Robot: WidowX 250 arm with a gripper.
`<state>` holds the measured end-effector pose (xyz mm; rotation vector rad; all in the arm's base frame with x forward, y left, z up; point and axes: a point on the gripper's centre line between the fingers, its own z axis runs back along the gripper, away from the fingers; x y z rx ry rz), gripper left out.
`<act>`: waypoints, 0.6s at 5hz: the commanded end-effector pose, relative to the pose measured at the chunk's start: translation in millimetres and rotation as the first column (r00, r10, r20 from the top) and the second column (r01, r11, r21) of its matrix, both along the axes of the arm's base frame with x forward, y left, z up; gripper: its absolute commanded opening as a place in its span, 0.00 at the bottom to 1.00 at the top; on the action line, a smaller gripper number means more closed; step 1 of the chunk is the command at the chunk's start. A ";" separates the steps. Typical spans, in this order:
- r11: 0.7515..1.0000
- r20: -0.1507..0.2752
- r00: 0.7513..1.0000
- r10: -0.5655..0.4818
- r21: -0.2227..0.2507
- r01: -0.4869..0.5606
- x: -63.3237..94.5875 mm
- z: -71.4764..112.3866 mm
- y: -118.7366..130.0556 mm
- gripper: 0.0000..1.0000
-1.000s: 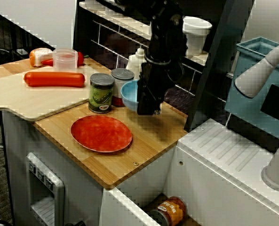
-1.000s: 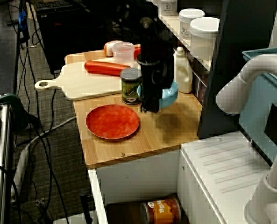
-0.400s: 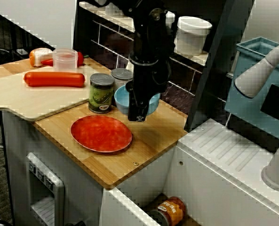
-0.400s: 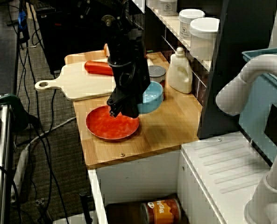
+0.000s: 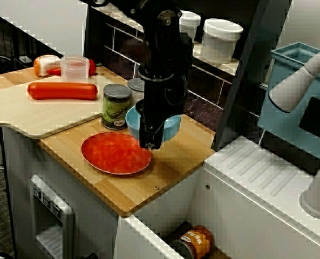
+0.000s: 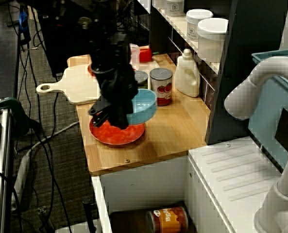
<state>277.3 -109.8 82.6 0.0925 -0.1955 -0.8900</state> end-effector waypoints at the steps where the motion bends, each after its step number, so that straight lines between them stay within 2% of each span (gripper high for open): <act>1: 0.992 0.070 0.990 -0.119 -0.031 0.121 -16.8 7.1 -23.2 0.00; 2: 0.987 0.076 0.985 -0.156 -0.033 0.159 -23.0 4.0 -31.9 0.00; 3: 0.977 0.087 0.976 -0.198 -0.061 0.203 -26.7 -0.7 -44.2 0.00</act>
